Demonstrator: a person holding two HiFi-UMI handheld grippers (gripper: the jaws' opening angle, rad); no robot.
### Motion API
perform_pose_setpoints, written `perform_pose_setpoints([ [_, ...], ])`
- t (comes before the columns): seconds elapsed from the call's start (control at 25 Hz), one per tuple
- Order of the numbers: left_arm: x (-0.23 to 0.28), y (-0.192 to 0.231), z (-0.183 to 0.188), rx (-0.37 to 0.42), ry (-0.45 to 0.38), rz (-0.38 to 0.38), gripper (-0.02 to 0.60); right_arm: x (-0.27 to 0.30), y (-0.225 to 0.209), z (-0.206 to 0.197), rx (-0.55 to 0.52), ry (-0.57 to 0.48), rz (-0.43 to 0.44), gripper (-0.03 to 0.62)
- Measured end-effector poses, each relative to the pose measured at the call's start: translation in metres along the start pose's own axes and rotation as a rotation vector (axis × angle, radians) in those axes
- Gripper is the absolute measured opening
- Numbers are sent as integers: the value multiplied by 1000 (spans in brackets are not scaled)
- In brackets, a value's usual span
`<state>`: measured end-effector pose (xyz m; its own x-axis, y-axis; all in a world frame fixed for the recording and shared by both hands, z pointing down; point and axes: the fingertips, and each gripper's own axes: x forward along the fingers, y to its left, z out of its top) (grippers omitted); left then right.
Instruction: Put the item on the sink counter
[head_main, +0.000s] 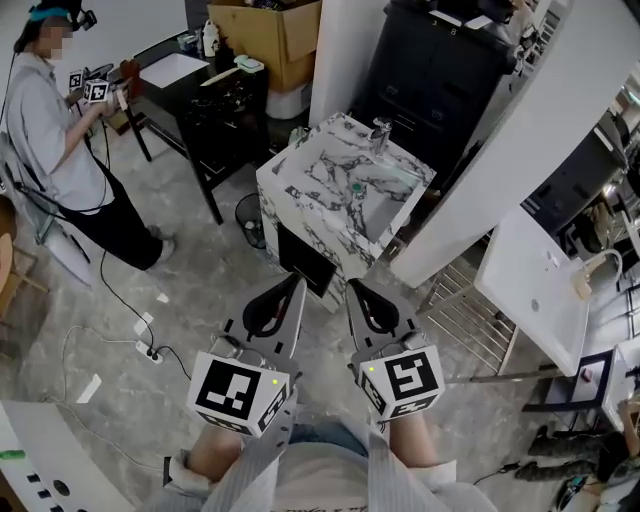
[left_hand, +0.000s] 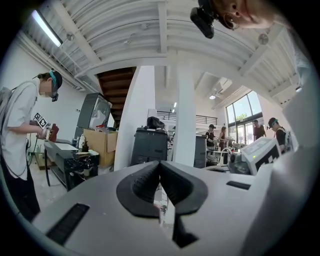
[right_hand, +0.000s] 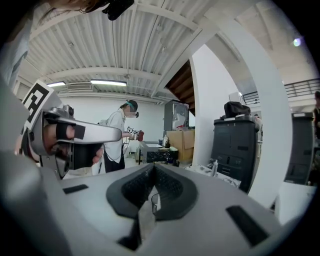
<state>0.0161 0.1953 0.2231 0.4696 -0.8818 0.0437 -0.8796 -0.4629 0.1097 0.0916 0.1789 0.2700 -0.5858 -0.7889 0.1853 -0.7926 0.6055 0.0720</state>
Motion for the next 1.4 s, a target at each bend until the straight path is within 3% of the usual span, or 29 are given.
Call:
perform_pose_setpoints([
  [0.4,14,59,0,-30,0,-13,17,46,-3,-2,11,46,-59,9],
  [0.68,47,84,-4,-29,1,-9,17,83,-33,-8,24,55,-79,9],
  [1.4,255,157,24,-44,-6,-89,17,231,-186,11,12,105,-152,9],
])
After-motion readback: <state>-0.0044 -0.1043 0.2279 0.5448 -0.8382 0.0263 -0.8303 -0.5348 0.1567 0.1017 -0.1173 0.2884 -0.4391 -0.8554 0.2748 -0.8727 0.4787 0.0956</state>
